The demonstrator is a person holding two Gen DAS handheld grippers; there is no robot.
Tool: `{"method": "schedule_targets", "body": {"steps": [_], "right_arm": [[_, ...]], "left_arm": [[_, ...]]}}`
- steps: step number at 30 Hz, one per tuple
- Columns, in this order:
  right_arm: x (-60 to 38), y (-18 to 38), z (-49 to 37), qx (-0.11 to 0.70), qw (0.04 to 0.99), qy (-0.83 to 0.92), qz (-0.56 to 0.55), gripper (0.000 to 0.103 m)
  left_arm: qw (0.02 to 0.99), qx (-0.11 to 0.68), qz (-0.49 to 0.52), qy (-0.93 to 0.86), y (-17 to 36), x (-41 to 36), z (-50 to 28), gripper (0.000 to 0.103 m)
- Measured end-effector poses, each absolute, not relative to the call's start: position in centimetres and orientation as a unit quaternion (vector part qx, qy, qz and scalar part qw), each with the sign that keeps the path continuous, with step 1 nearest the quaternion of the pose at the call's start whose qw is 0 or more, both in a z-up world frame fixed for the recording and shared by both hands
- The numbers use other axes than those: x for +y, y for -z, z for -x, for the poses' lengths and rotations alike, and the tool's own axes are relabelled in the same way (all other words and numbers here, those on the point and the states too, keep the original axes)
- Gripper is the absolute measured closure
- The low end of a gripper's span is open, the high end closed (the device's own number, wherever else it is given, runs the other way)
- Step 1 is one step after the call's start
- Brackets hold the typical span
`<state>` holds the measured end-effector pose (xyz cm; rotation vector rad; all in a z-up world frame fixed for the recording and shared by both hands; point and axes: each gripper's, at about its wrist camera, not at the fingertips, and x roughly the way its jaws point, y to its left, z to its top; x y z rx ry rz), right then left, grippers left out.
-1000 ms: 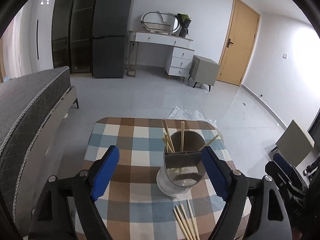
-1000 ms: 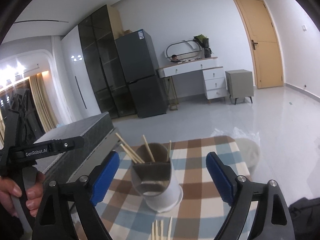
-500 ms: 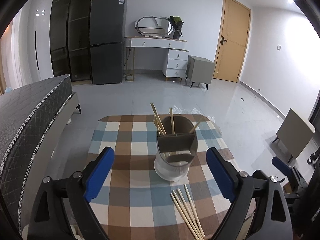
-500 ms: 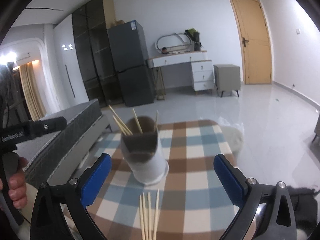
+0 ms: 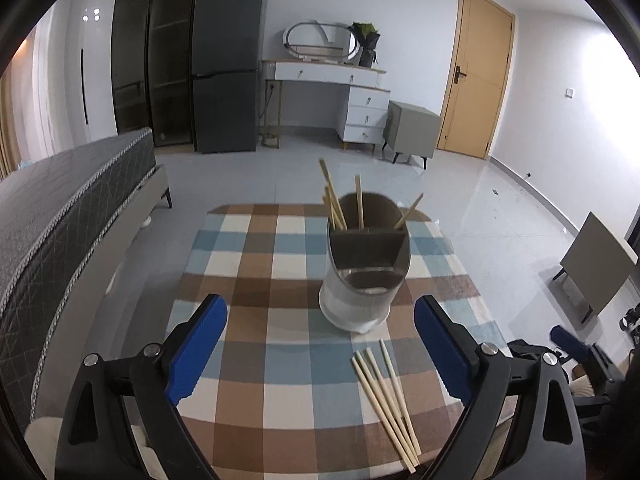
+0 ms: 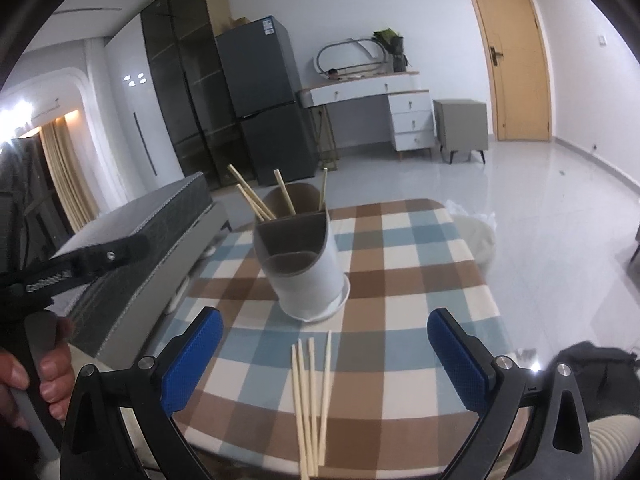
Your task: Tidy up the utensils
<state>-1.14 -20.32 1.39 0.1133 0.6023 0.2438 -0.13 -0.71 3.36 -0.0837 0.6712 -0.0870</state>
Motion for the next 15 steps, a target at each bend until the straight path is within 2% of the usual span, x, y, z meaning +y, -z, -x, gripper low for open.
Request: {"method": "schedule_targets", "body": {"steps": [8,15], "right_arm": [[-20.5,-0.2,0.6,0.325,0.938,-0.11,-0.051,0.0],[-18.9,2.4,-1.0,0.388,0.913,-0.123,-0.027,0.0]], "left_arm": [[0.933,0.356,0.046,0.021,-0.7,-0.6,-0.5,0.011],[0.912,0.406,0.055,0.031,3.1,-0.4,-1.8,0.011]]}}
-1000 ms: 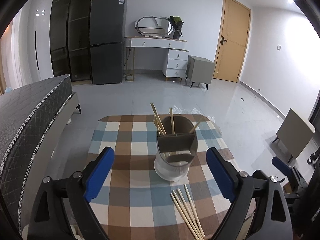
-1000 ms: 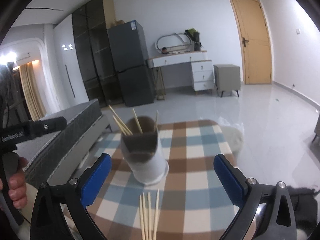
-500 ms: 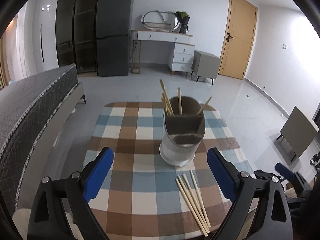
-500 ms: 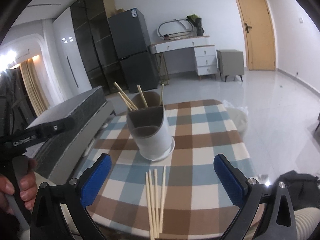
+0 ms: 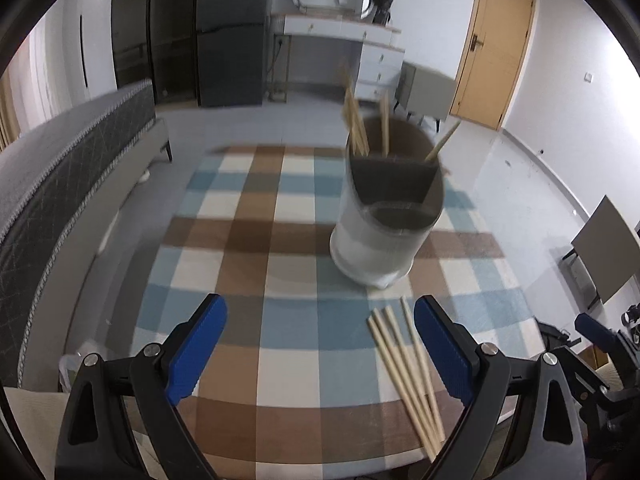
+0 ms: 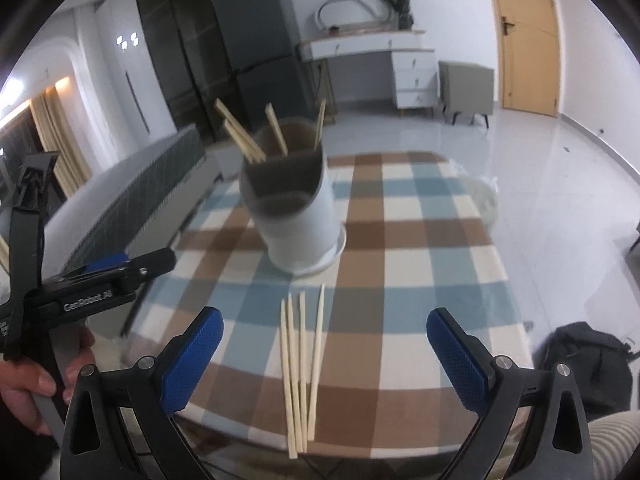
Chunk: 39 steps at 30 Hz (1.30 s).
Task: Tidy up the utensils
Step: 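Lower the right gripper to the chopstick pile and close on one chopstick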
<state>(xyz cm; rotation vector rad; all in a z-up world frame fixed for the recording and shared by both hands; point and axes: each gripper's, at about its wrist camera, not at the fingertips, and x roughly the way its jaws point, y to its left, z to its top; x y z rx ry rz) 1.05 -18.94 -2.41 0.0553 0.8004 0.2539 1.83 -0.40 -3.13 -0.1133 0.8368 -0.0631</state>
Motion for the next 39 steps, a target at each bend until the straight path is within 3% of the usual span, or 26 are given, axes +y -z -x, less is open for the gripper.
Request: {"method": "schedule_targets", "body": {"steps": [7,14,20,23,26,32,39], "right_arm": [[-17.9,4.9,-3.2,0.437,0.891,-0.122,-0.015,0.002],[-18.2,8.1,-7.5,0.503,0.856,-0.108,-0.04,0.021],[-17.3,10.6,-10.1,0.537,0.837,-0.1,-0.032,0.027],[-16.2,11.5,-11.4,0.542,0.834,-0.107,-0.01,0.035],[-15.2,11.9,-12.4,0.542,0.832,-0.118,0.016,0.052],[-13.9,12.8,-14.1,0.54,0.831,-0.123,0.046,0.059],[-12.2,13.6,-14.6,0.541,0.827,-0.119,0.097,0.08]], "left_arm": [[0.877,0.47,0.1,0.025,5.3,0.7,-3.2,0.011],[0.85,0.508,0.133,0.023,6.6,1.8,-4.9,0.011],[0.827,0.538,0.159,0.022,7.7,2.6,-5.8,0.011],[0.818,0.549,0.168,0.023,8.0,2.8,-6.0,0.011],[0.819,0.546,0.178,0.003,7.9,3.8,-6.1,0.011],[0.812,0.546,0.204,-0.015,8.2,5.4,-6.3,0.011],[0.812,0.542,0.211,-0.037,8.4,6.4,-6.3,0.011]]}}
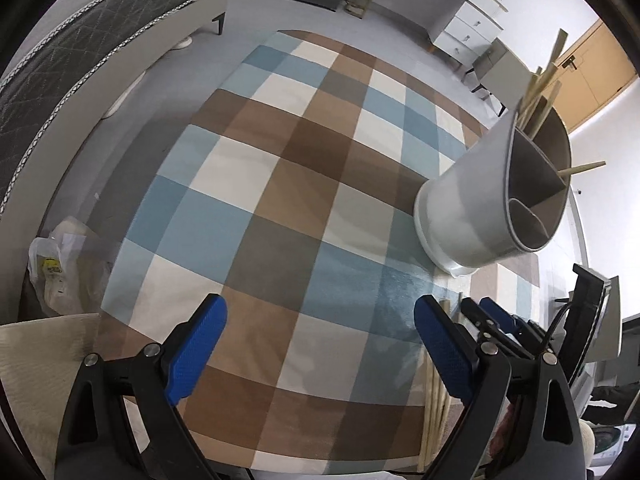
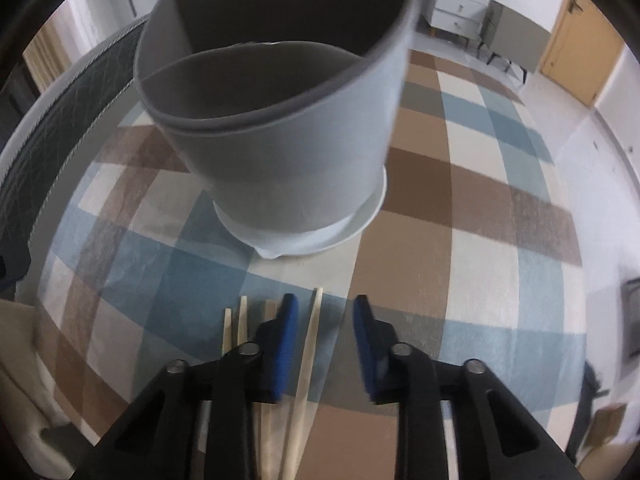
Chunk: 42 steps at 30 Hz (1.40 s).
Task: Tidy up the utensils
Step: 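Lower the right gripper to the chopstick pile and close on one chopstick, then close the left gripper on a chopstick while the right gripper holds its chopstick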
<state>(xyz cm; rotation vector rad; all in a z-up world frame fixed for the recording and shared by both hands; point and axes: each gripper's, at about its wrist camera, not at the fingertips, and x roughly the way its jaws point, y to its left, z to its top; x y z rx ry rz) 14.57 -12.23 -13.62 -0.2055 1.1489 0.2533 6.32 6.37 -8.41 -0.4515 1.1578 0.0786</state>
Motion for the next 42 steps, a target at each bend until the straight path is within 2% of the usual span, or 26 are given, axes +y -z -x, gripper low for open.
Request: {"method": "schedule_targets", "body": {"steps": [2,12,20,34,42], "right_arm": [[-11.9,13.9,-14.4,0.543,0.824,-0.124,0.105,0.08],[-10.3,14.6,-13.4,0.54,0.817,-0.137,0.147,0.098],[-10.6,14.4,-13.2,0.538,0.821,-0.131,0.14,0.099],[-15.3,10.8,-13.2,0.51,0.851,-0.12,-0.01,0.099],[-18.0,7.9,-12.2,0.469,0.869,-0.131,-0.09,0.099]], "left_arm": [[0.81,0.545,0.212,-0.038,8.6,6.5,-6.4,0.011],[0.815,0.542,0.199,-0.044,8.6,6.3,-6.4,0.011],[0.824,0.535,0.176,-0.052,8.6,6.0,-6.5,0.011],[0.836,0.53,0.133,-0.043,9.0,4.3,-6.2,0.011],[0.839,0.536,0.094,-0.008,9.8,1.7,-5.8,0.011]]}}
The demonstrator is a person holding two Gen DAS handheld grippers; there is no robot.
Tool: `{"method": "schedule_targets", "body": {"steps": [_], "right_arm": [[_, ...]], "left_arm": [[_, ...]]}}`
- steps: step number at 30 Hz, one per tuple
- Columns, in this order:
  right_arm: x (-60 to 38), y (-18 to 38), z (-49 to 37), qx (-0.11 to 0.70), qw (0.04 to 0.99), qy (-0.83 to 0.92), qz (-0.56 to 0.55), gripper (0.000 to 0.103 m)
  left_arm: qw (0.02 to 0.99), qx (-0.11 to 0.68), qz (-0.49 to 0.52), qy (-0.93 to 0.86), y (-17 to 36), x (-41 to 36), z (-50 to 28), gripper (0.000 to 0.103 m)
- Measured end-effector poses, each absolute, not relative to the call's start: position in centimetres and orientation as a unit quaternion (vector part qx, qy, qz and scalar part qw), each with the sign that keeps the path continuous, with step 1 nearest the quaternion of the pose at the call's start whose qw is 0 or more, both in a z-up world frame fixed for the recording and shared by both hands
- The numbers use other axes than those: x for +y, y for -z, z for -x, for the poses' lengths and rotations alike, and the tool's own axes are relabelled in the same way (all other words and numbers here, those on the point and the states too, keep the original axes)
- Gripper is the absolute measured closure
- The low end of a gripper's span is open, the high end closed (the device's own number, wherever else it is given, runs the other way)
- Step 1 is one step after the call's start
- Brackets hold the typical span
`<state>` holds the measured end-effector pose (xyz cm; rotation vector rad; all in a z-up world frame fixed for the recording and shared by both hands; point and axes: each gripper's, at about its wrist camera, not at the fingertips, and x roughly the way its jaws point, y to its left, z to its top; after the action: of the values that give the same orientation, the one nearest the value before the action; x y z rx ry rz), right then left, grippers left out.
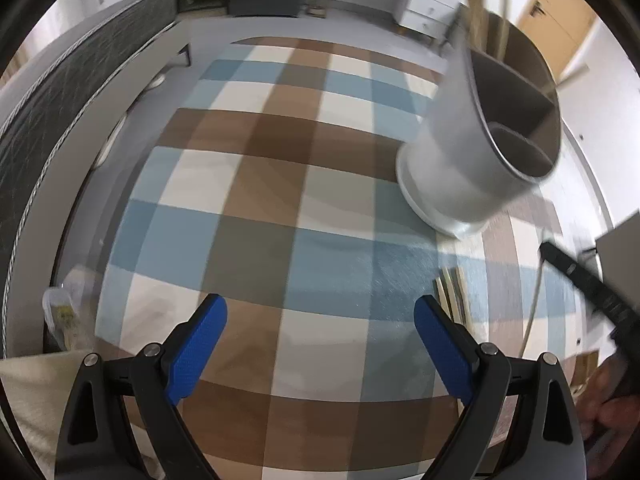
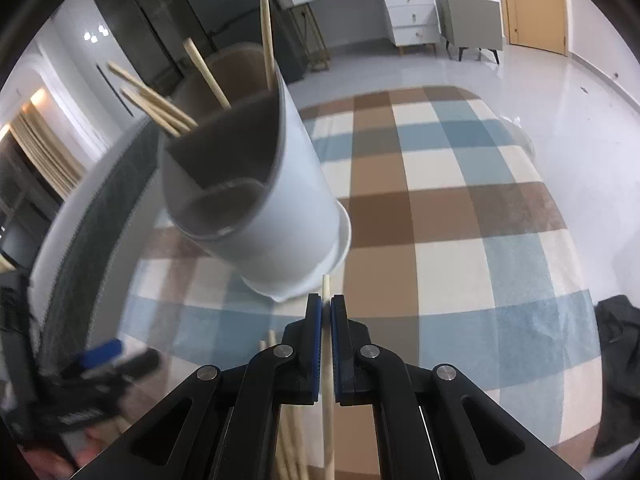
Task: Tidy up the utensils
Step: 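Close the left gripper on a chopstick while the right gripper holds its chopstick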
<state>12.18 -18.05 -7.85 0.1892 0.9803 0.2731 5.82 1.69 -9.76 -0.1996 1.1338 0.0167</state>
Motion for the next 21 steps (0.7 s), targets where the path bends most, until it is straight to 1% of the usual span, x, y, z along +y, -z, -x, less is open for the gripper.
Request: {"method": "schedule_targets", "body": {"steps": [6,14,21], "right_arm": [[-19.5,6.1,-11.4,0.437,0.882,-0.132,-0.12,0.1],[-21.1,4.9,-10.4,0.417,0.885,-0.141,-0.151,0.1],[-22.4,5.6,-10.1,0.427,0.875,-0.135,-0.184,0.1]], "left_arm": [[0.832,0.546,0.091,0.024,10.5,0.3,-5.4,0.011],[0.826,0.558,0.078,0.015,11.0,-2.0,-6.0,0.011],[0.82,0.571,0.039,0.002,12.2,-4.8,-6.5,0.012]]}}
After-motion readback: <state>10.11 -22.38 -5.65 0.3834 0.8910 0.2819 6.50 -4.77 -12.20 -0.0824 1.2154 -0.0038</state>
